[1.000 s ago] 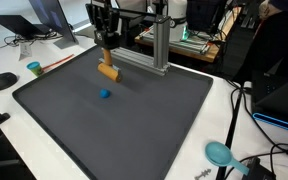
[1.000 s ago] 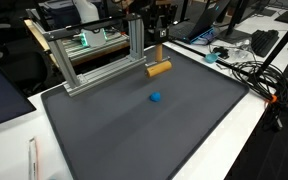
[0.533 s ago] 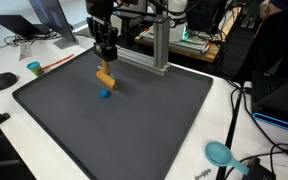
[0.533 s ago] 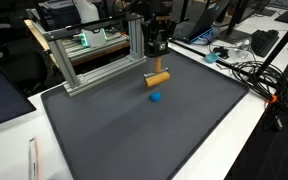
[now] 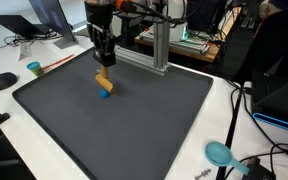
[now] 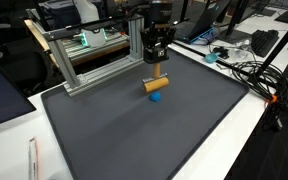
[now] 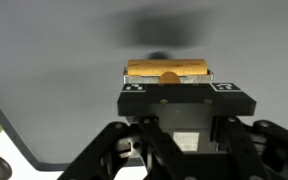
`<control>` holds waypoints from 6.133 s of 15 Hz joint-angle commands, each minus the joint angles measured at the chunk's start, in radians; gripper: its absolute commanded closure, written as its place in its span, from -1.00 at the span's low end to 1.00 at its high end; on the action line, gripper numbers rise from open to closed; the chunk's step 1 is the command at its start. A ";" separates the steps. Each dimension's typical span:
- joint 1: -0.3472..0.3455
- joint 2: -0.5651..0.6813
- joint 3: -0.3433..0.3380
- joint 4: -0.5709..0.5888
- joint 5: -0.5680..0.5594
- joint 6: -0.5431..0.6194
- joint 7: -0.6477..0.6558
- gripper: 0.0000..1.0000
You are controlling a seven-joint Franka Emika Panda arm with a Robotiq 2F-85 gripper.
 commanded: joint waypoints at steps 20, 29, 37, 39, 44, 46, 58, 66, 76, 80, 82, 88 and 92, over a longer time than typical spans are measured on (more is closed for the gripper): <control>0.050 0.062 -0.064 0.027 -0.052 0.068 0.071 0.55; 0.058 0.100 -0.068 0.066 -0.063 0.054 0.064 0.55; 0.060 0.138 -0.071 0.102 -0.045 0.001 0.047 0.55; 0.057 0.143 -0.067 0.112 -0.032 -0.021 0.035 0.55; 0.061 0.148 -0.072 0.124 -0.038 -0.009 0.051 0.55; 0.059 0.145 -0.068 0.127 -0.026 -0.028 0.041 0.55; 0.044 0.083 -0.052 0.148 -0.003 -0.002 -0.016 0.55; 0.033 0.115 -0.041 0.187 0.023 -0.126 -0.071 0.55; 0.034 0.145 -0.044 0.194 0.044 -0.120 -0.063 0.55; 0.033 0.153 -0.043 0.199 0.047 -0.129 -0.066 0.55; 0.032 0.155 -0.042 0.199 0.052 -0.135 -0.070 0.55; 0.032 0.160 -0.042 0.198 0.059 -0.137 -0.064 0.55; 0.032 0.163 -0.041 0.198 0.062 -0.136 -0.066 0.55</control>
